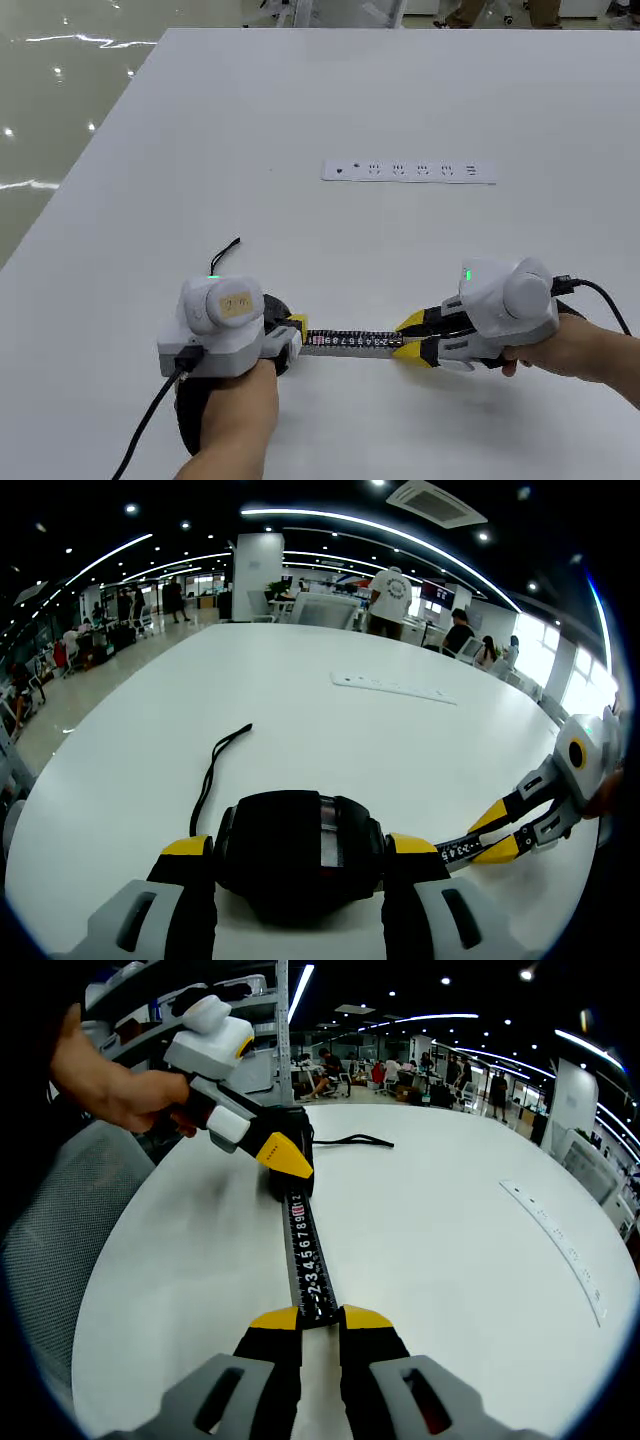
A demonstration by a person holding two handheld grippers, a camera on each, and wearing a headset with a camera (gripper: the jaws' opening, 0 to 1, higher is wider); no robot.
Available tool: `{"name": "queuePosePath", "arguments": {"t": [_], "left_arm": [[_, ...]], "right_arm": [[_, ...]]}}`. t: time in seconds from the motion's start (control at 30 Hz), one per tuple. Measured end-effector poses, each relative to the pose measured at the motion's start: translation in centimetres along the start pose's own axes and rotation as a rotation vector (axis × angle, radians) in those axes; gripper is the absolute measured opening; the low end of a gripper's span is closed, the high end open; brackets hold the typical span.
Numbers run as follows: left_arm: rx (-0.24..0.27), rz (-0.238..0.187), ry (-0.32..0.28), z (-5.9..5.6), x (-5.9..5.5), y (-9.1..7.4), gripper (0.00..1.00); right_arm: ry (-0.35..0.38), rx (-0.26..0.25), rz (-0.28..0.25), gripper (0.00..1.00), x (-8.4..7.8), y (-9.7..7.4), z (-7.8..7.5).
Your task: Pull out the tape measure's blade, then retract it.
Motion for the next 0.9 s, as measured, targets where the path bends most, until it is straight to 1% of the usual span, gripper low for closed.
{"name": "queuePosePath", "arguments": {"t": [0.9], "left_arm": [[-0.005,0.004,-0.007,0.0,0.0,0.0,0.64]], "right_arm": [[-0.002,0.008,-0.011,0.12,1.3,1.6,0.3]]}}
Point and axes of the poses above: the centre of the closed fingertips' face, and the gripper's own axes: y roughly forward along the fingers, z roughly to its left, x roughly out of its top, the point moved 2 cm from there along -y, roughly backward along the fingers, and after that the axes turned 3 degrees about -z, right-handed, at the moved point
